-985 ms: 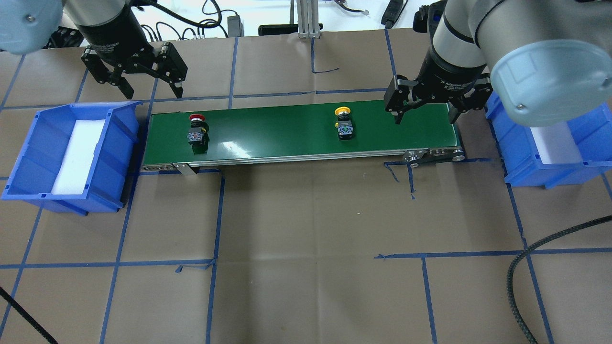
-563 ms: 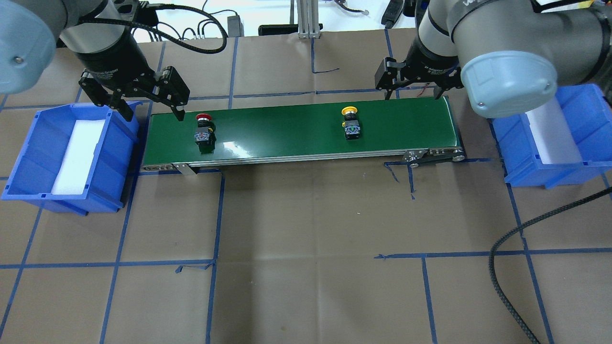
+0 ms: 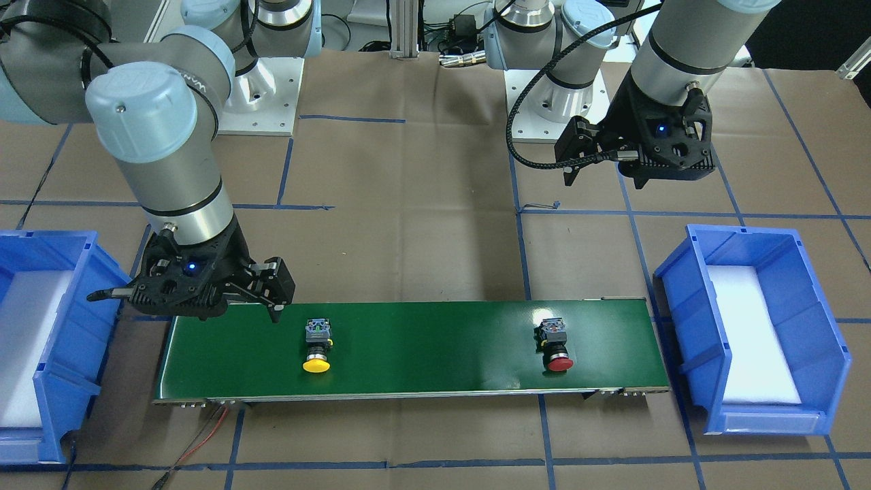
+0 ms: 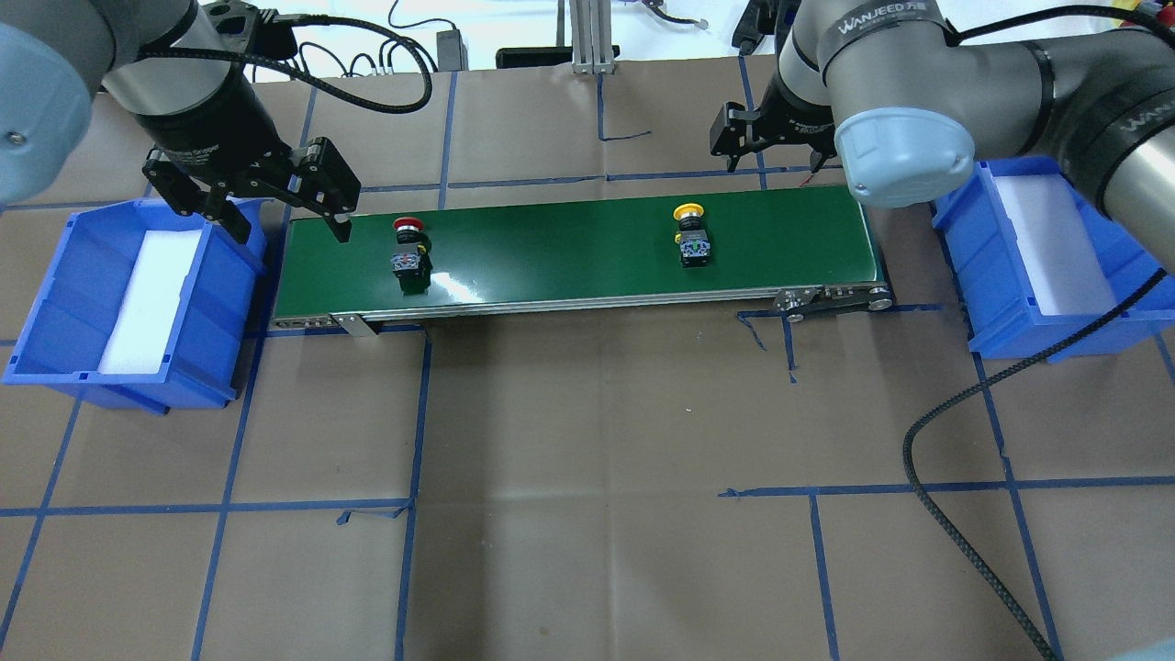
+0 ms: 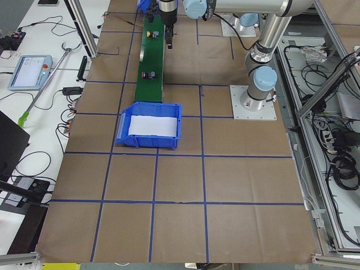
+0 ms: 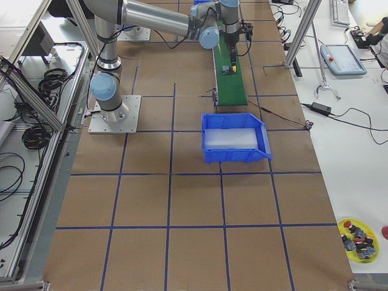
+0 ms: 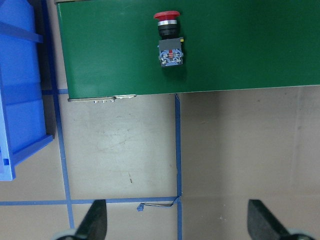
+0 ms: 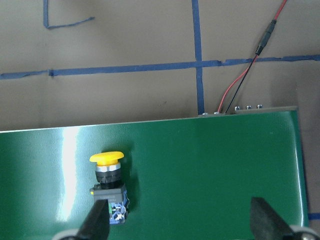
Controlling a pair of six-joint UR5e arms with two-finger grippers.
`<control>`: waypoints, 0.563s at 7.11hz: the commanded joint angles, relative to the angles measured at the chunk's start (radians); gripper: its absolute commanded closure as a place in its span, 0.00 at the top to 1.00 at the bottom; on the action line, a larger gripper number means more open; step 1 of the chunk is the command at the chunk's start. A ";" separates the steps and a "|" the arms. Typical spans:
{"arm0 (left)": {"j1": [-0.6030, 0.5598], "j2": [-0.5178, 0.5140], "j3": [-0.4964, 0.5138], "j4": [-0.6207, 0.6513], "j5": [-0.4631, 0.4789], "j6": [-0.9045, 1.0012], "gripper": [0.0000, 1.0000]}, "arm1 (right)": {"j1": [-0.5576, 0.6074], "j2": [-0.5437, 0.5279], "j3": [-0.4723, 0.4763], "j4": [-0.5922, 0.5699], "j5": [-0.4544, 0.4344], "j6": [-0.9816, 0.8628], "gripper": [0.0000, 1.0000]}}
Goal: Transport two buttons from left to right
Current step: 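Move the right gripper down onto the yellow button on the belt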
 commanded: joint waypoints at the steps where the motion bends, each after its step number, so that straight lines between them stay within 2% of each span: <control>1: -0.001 -0.022 0.011 0.002 -0.005 -0.016 1.00 | -0.010 0.060 -0.014 -0.050 0.005 0.015 1.00; 4: -0.001 -0.027 0.011 0.002 -0.003 -0.017 1.00 | 0.023 0.088 0.003 -0.057 -0.001 0.014 1.00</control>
